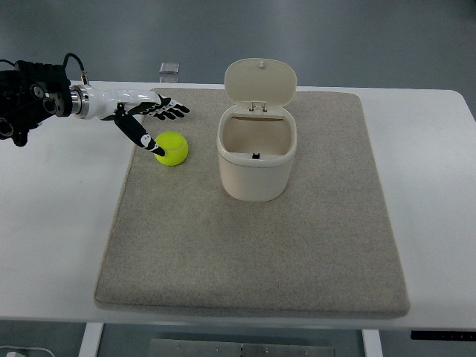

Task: Put tennis ball into box with left hand
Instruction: 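Curl the left hand's fingers around the tennis ball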

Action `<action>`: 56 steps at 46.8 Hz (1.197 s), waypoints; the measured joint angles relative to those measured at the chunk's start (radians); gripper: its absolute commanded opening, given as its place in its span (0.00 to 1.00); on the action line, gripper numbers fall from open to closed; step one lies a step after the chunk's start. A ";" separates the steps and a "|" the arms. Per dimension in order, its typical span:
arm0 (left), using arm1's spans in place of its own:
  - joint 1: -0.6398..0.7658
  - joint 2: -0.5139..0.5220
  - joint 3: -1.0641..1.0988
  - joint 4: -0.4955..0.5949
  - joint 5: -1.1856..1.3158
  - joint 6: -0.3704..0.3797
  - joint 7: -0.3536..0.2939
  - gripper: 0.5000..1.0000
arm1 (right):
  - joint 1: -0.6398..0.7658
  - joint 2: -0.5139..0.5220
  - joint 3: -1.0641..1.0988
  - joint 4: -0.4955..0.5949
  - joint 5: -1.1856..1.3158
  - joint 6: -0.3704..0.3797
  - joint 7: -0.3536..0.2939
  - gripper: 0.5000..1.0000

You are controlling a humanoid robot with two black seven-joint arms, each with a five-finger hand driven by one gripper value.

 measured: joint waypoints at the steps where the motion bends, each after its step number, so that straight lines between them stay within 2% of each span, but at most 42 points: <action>1: -0.003 0.002 0.001 -0.009 0.001 0.002 0.000 0.93 | 0.000 0.000 0.000 0.000 0.000 0.000 0.000 0.88; 8: -0.006 0.010 0.003 -0.024 0.037 0.007 0.000 0.92 | 0.000 0.000 0.000 0.000 0.000 0.000 0.000 0.88; 17: -0.003 0.014 -0.004 -0.027 0.116 0.056 0.000 0.92 | 0.000 0.000 0.000 0.000 0.000 0.000 0.000 0.88; 56: 0.046 0.006 -0.006 -0.017 0.118 0.093 0.000 0.92 | 0.000 0.000 0.000 0.000 0.000 0.000 0.000 0.88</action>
